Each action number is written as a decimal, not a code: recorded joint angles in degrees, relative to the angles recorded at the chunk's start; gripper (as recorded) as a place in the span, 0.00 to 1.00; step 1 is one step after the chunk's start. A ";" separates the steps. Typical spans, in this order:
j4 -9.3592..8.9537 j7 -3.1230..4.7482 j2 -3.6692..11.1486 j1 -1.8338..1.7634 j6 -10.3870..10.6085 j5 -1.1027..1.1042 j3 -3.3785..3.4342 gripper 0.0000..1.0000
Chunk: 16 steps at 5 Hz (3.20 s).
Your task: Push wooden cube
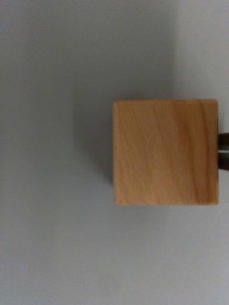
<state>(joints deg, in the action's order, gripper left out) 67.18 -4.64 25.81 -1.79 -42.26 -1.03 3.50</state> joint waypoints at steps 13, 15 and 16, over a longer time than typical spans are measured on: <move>17.62 0.14 10.73 -0.11 -6.91 0.57 -0.49 1.00; 19.47 0.16 11.85 -0.12 -7.64 0.63 -0.54 1.00; 19.47 0.16 11.85 -0.12 -7.64 0.63 -0.54 1.00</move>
<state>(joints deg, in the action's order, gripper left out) 86.65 -4.48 37.67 -1.90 -49.89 -0.41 2.95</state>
